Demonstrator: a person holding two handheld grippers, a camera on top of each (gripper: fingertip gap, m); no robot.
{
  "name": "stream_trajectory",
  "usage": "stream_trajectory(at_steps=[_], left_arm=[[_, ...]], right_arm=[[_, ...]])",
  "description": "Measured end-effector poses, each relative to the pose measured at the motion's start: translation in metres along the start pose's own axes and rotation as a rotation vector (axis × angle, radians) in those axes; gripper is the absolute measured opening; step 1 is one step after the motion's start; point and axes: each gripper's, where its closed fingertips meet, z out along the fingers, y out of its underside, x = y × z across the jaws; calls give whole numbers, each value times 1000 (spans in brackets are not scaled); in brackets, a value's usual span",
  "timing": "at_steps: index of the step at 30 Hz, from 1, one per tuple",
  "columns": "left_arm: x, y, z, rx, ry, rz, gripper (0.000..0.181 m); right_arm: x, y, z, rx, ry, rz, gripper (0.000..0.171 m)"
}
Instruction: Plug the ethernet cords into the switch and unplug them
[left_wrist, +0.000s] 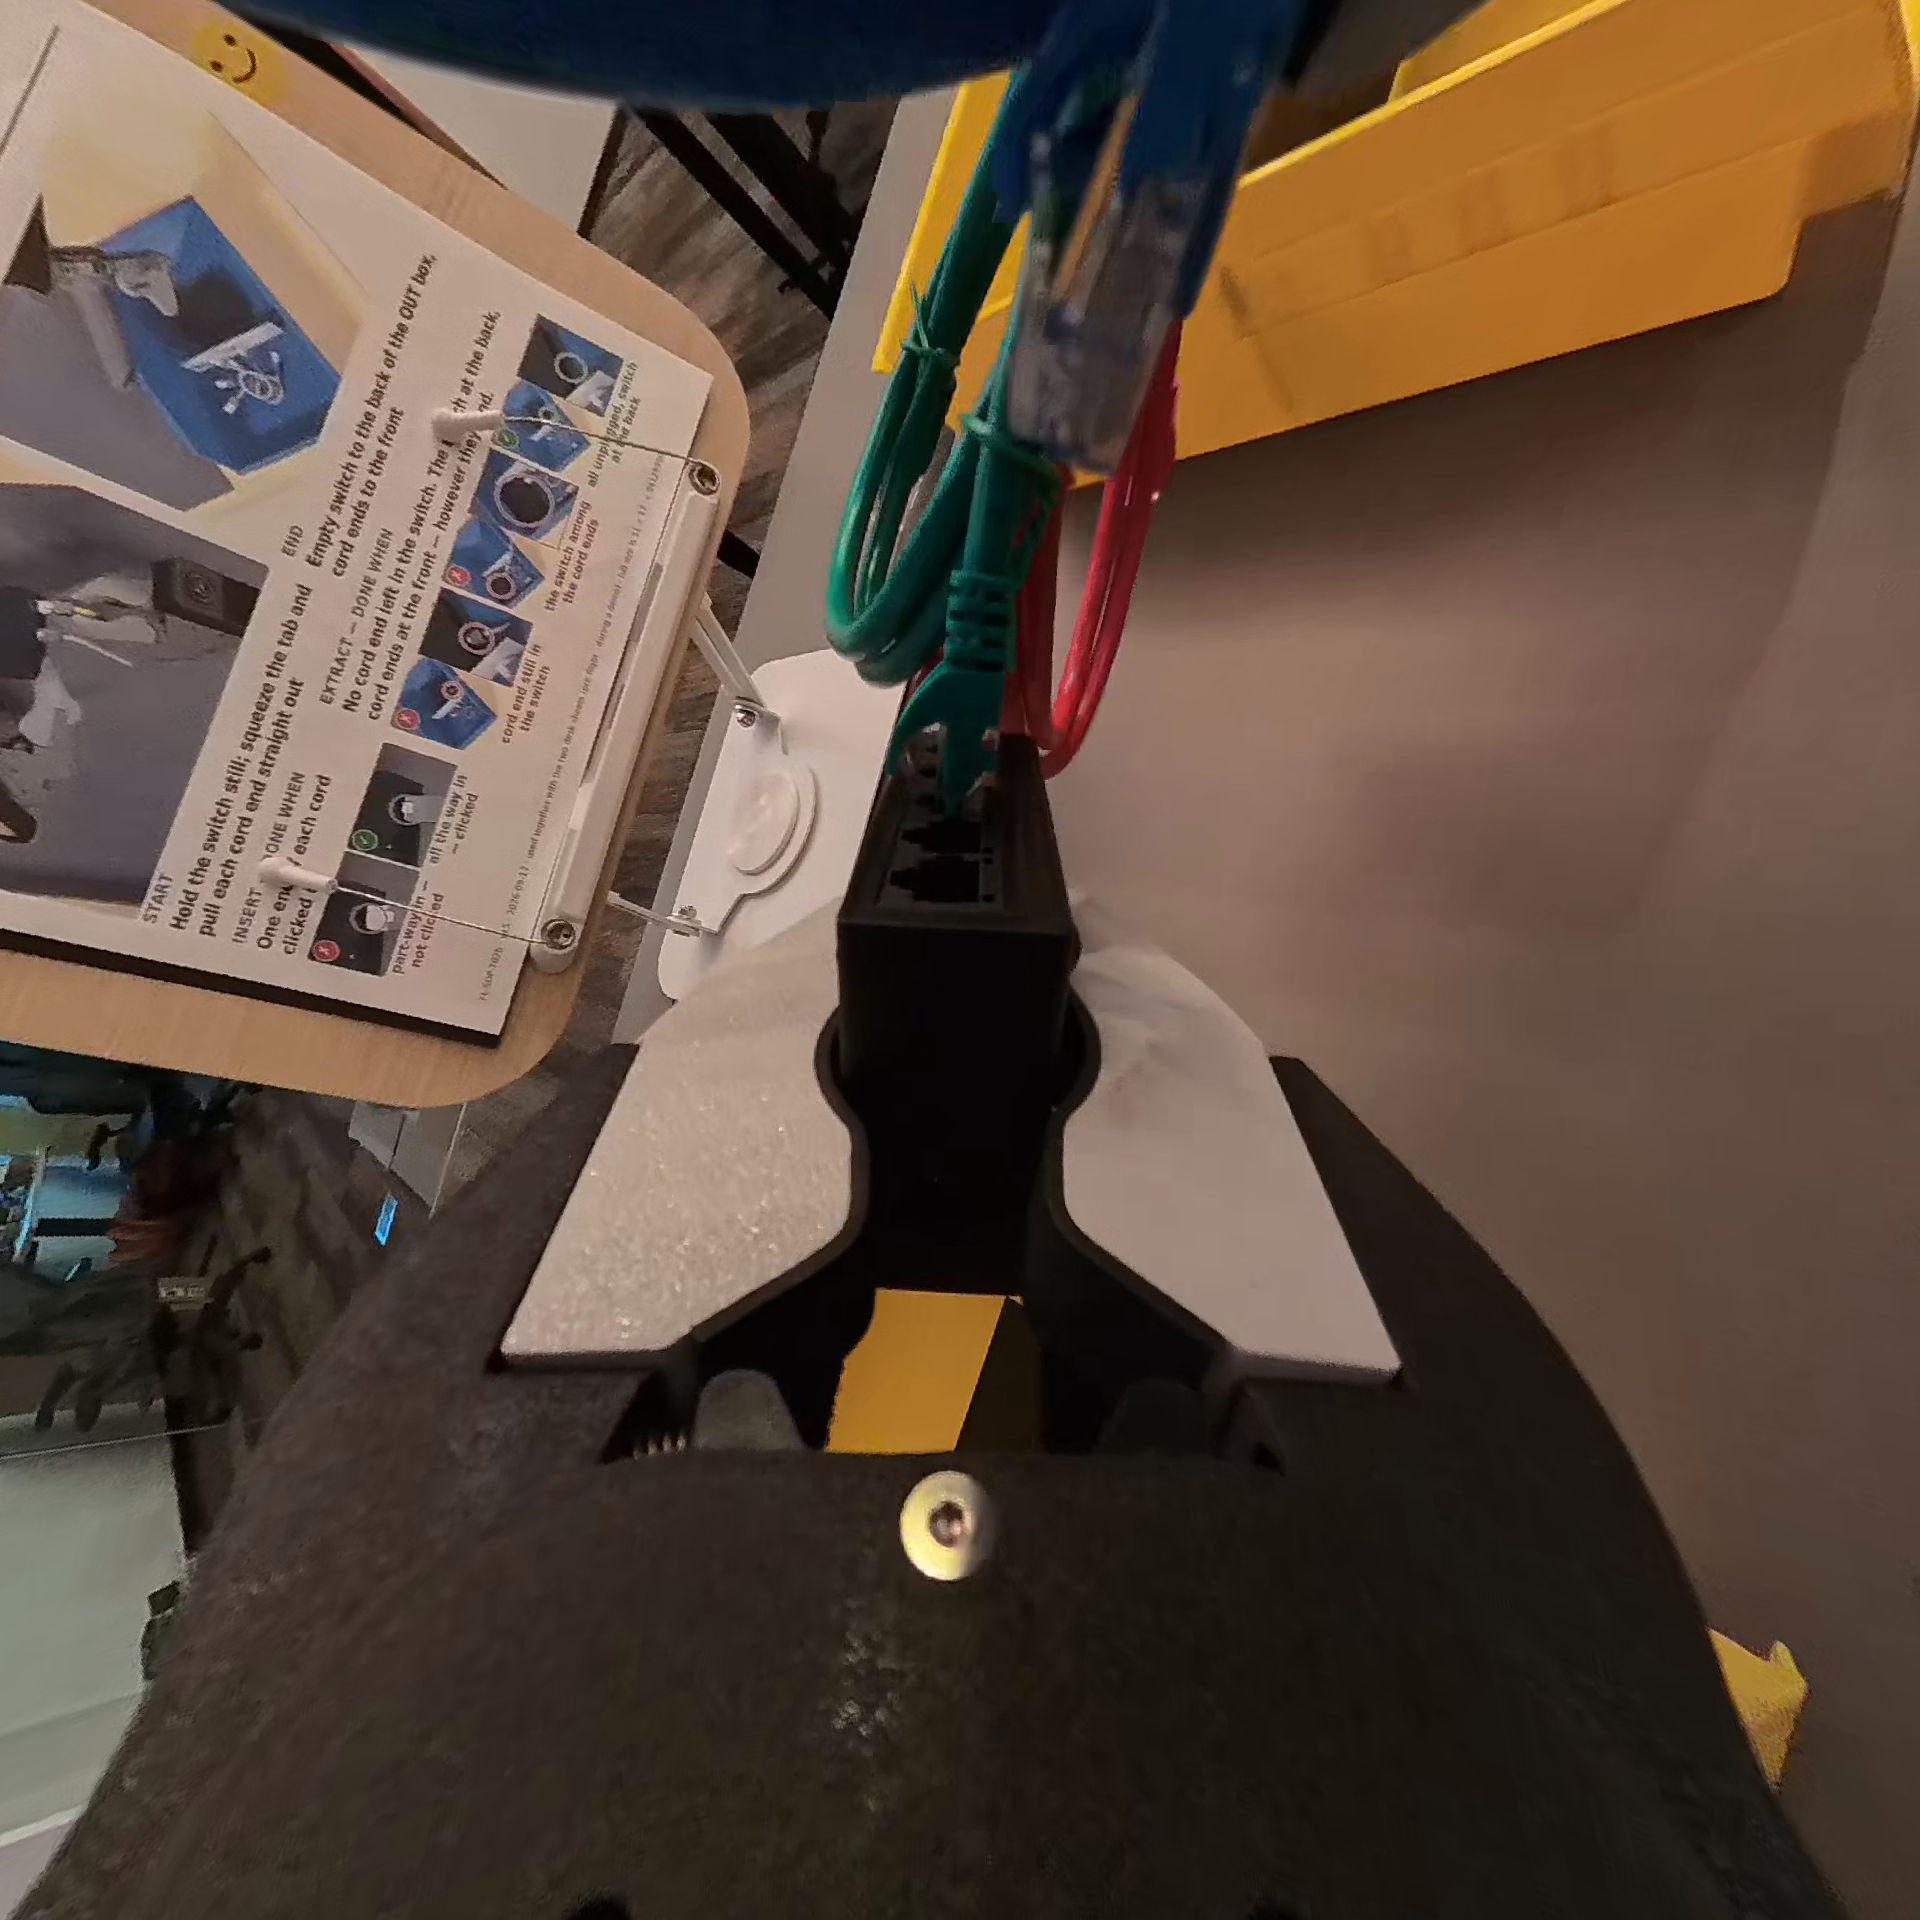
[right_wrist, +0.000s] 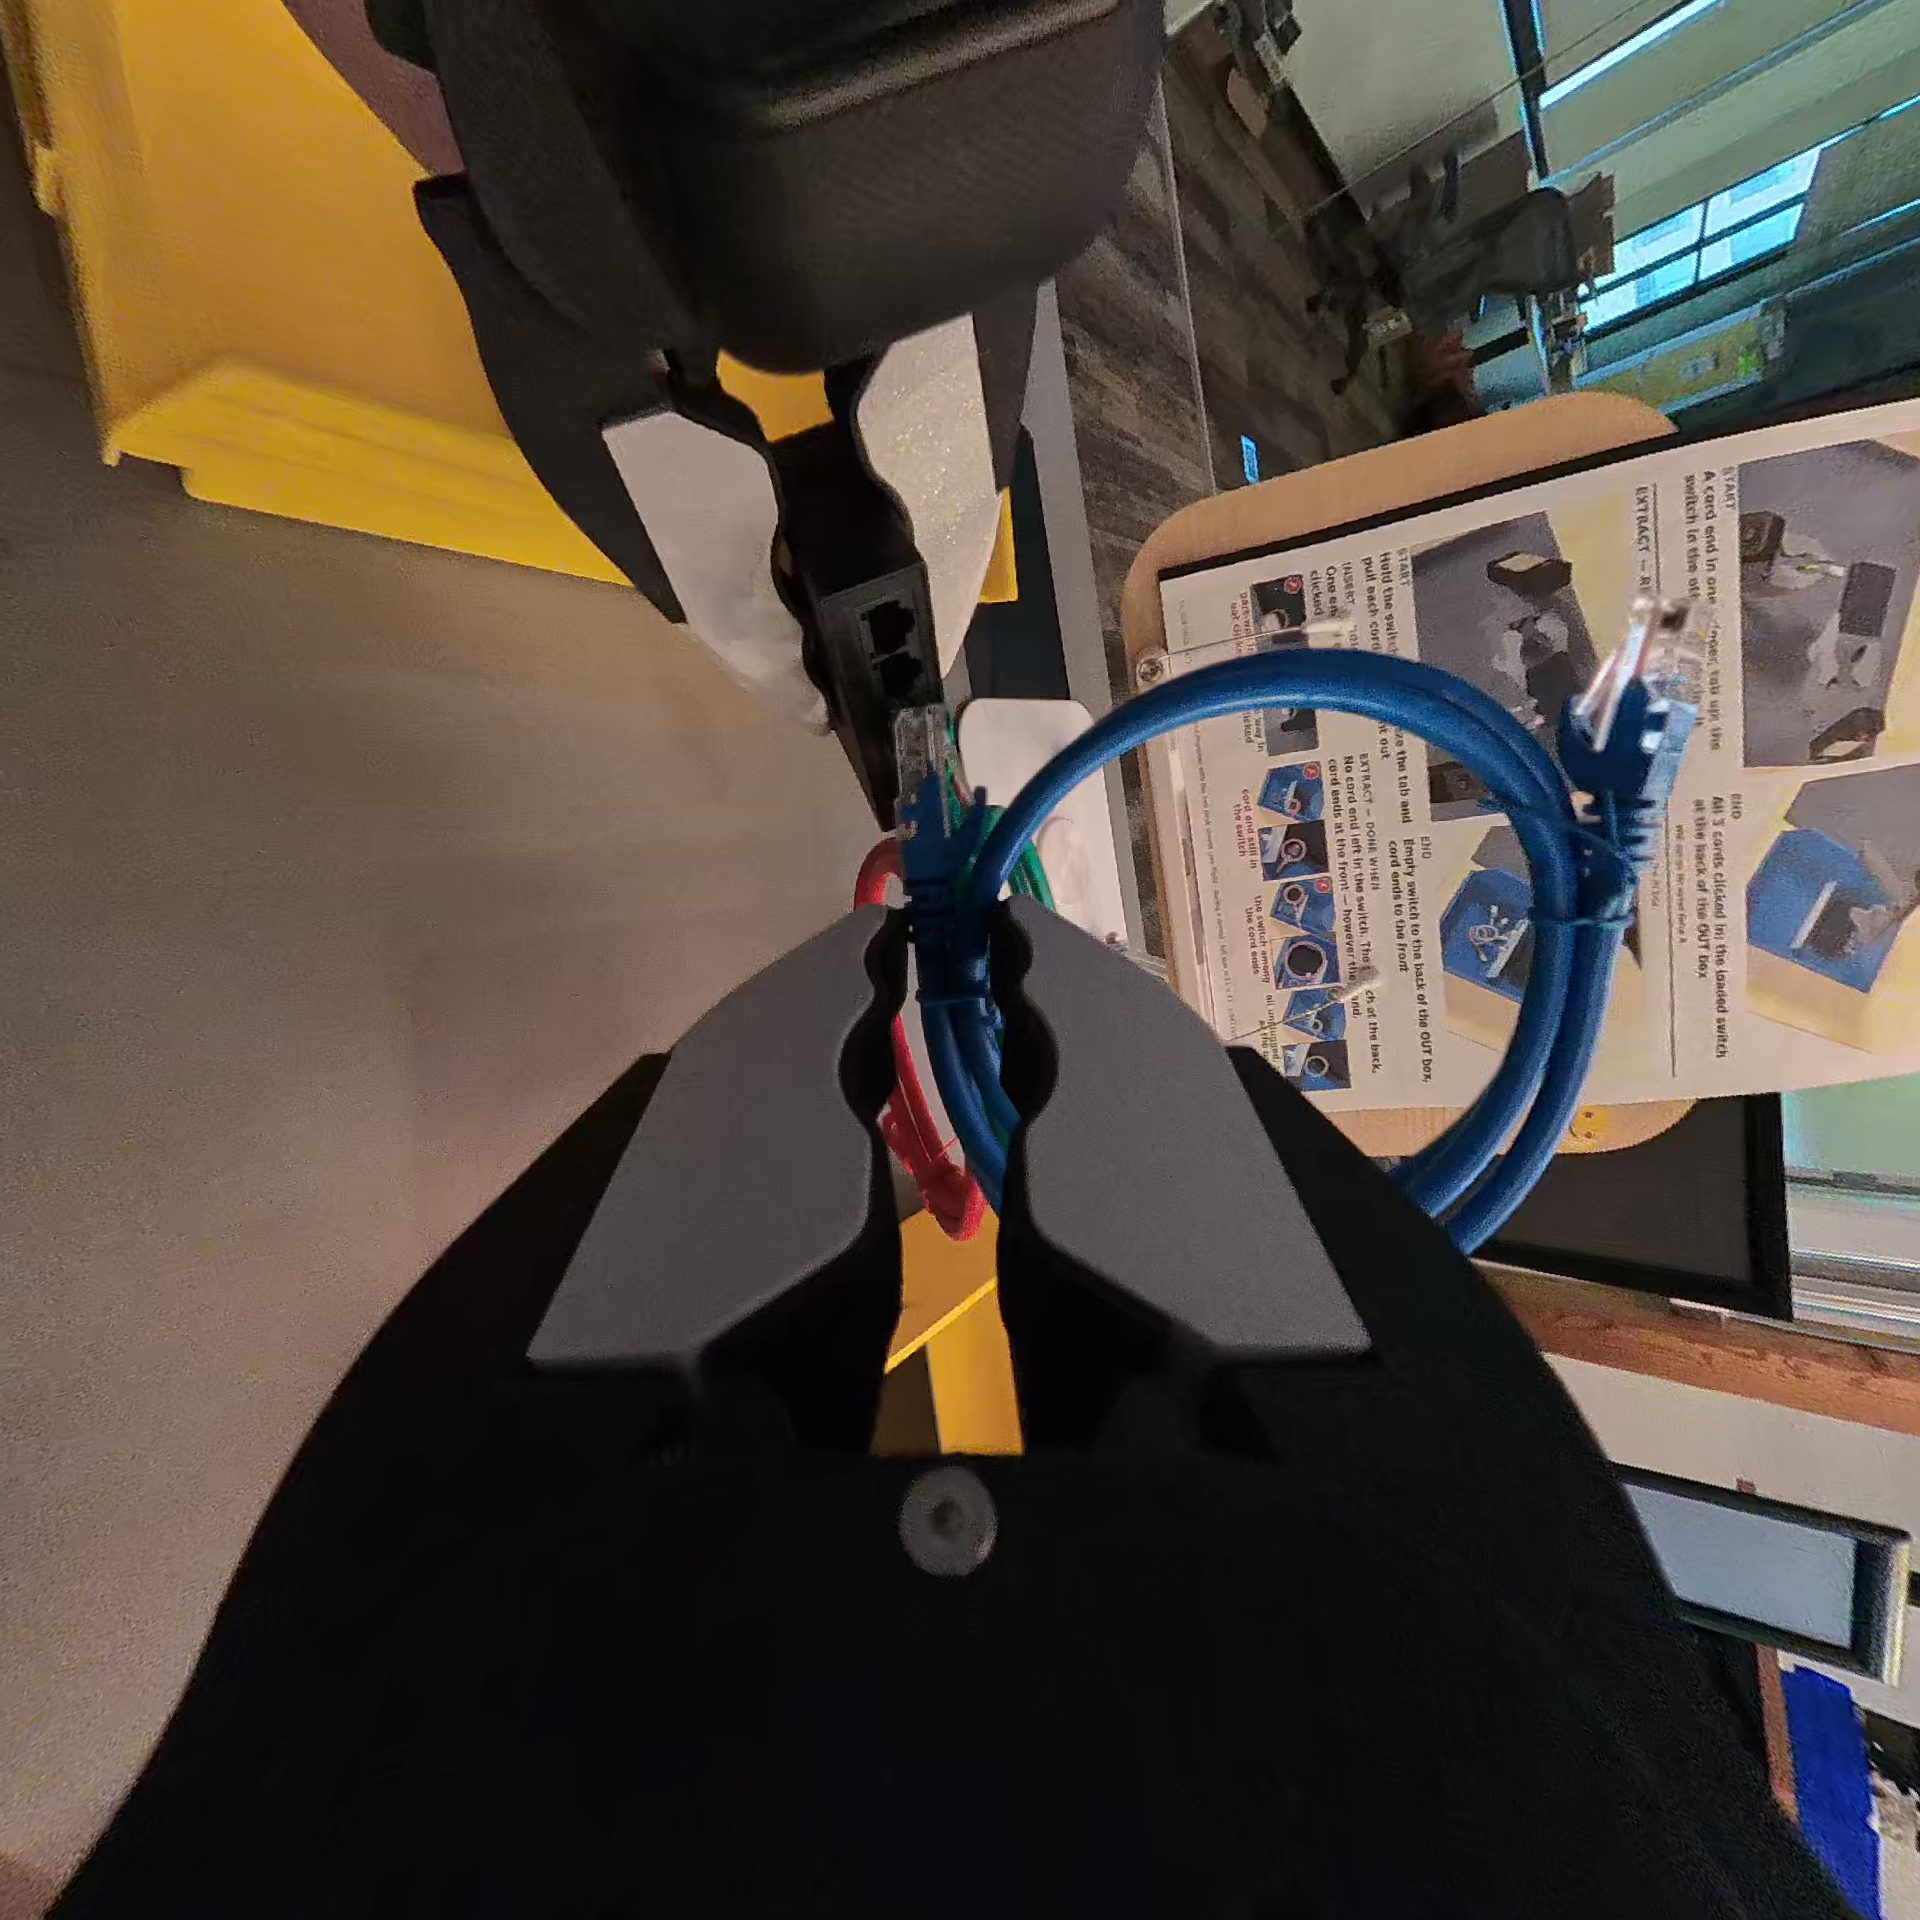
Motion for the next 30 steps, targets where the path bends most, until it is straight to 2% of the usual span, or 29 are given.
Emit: stream_trajectory(at_steps=[9, 20, 30], left_arm=[[-3, 5, 2, -27, -18, 4, 30], [-24, 17, -4, -73, -126, 3, 30], [-39, 23, -13, -63, -179, -24, 30]], right_arm=[[2, 6, 13, -30, -2, 1, 17], [-1, 0, -1, 56, 35, 36, 17], [-37, 40, -7, 61, 173, 48, 17]])
